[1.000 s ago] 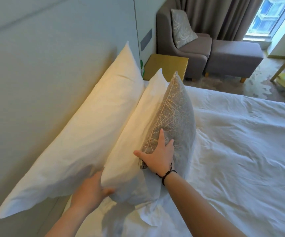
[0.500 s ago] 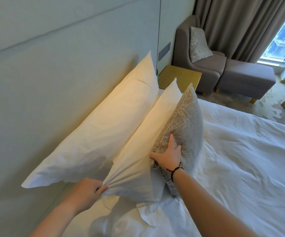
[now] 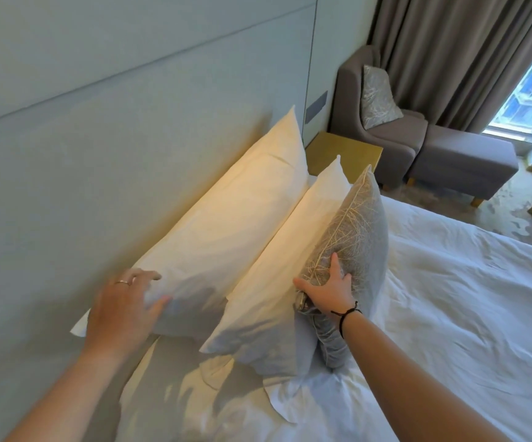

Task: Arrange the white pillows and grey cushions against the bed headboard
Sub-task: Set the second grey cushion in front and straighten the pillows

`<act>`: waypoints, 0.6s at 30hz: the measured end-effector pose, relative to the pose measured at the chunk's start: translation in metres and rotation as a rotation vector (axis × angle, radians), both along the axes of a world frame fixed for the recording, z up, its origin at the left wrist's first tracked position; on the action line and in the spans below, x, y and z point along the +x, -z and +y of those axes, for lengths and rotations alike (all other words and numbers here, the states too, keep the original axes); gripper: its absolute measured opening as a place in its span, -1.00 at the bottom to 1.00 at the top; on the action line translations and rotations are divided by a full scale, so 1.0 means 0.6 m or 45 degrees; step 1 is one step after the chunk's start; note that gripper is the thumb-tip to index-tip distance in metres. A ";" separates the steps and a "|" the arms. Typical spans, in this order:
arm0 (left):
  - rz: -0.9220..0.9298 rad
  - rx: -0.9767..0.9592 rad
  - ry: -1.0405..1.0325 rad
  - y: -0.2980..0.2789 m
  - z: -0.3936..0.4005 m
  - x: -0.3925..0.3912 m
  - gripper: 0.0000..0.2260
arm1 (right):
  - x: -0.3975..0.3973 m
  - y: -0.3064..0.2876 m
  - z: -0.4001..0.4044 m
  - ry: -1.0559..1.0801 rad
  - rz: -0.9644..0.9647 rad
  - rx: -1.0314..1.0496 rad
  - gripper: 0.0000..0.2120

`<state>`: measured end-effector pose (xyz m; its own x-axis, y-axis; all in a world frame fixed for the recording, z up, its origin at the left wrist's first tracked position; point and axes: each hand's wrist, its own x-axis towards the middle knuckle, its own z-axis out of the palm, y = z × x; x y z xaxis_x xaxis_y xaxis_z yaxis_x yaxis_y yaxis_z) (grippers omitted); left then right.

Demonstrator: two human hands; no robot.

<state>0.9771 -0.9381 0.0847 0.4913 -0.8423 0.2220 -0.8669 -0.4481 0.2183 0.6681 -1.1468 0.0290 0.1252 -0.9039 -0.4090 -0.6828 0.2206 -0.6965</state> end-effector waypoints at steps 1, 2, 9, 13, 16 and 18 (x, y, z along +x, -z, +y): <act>-0.017 0.089 -0.075 -0.006 0.001 0.020 -0.57 | -0.001 -0.002 0.001 0.006 -0.004 0.003 0.16; 0.003 0.213 -0.141 -0.012 0.003 0.037 -0.51 | -0.002 -0.002 0.002 0.010 -0.010 0.006 0.14; 0.186 0.312 -0.342 -0.021 0.044 0.113 -0.66 | -0.016 -0.001 0.033 -0.066 0.019 -0.089 0.05; 0.111 0.335 -0.363 -0.032 0.059 0.128 -0.65 | -0.029 -0.001 0.049 -0.085 -0.045 -0.090 0.00; 0.155 0.315 -0.425 -0.034 0.062 0.119 -0.69 | -0.047 0.002 0.055 -0.110 -0.114 -0.081 0.01; 0.136 0.294 -0.448 -0.036 0.062 0.102 -0.77 | -0.064 0.002 0.059 -0.157 -0.179 -0.087 0.01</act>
